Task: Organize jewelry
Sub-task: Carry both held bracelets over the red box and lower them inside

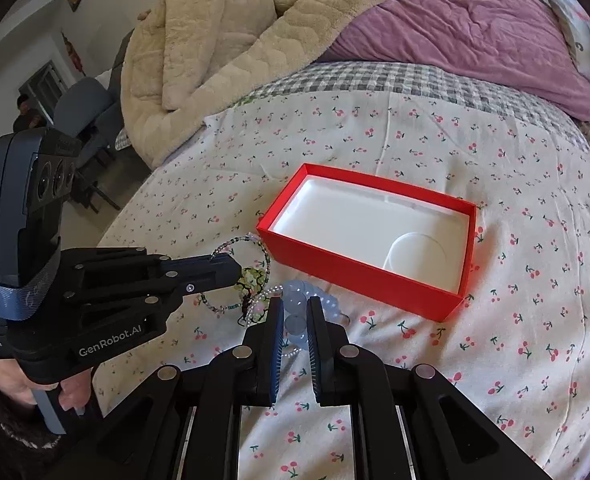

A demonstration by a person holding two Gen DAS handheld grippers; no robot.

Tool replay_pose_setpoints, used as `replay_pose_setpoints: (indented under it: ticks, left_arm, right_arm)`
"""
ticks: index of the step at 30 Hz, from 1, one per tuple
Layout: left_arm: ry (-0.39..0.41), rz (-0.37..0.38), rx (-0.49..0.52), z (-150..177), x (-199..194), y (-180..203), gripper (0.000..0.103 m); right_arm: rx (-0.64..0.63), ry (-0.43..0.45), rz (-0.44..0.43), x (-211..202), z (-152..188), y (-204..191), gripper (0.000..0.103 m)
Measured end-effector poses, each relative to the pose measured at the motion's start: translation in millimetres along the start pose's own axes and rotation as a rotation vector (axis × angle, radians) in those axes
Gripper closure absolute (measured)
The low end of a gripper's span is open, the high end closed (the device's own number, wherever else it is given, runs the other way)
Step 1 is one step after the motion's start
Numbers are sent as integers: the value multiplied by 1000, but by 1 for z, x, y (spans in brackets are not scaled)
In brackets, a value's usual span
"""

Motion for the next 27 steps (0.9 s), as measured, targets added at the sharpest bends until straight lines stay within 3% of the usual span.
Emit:
replay_pose_setpoints:
  ticks: [4,6,8,11,13,19,24,27]
  left_arm:
    - [22,59,-11,-2,-14,9,100]
    - [18,15,17,0,-14,8,100]
    - [-41,-30,12,10,2,-2,100]
    - [-196,-112,-47,42,40,-32,100]
    - [-231,-134,-67,52,50,-42,100]
    - [-121,-83,-35,38,22,-27,100]
    - [24,50,11,10,-22,2,100]
    - [0,156,63,10,-26,22,100]
  right_arm:
    - [13,26,-12,-13,-3,1,91]
    - [14,36,-12,-18,-4,2,91]
    - [15,40,-5,-20,-4,4,91]
    - [32,26,5,-19,0,11,91]
    - [38,13,12,-18,3,15,91]
    - [34,9,18,-18,5,18,91]
    - [30,20,18,-21,3,17,91]
    - [32,27,20,-23,2,18,91]
Point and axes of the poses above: each gripper's, at about its wrist camera, not at the fingertips, and x roughly the way its jaws point, y to its right, z to its underside, the point moved 7 cm from there along x, roughly the way its jaws point, and after that the axes turned 4 degrees about x, right-handed, at the moved point
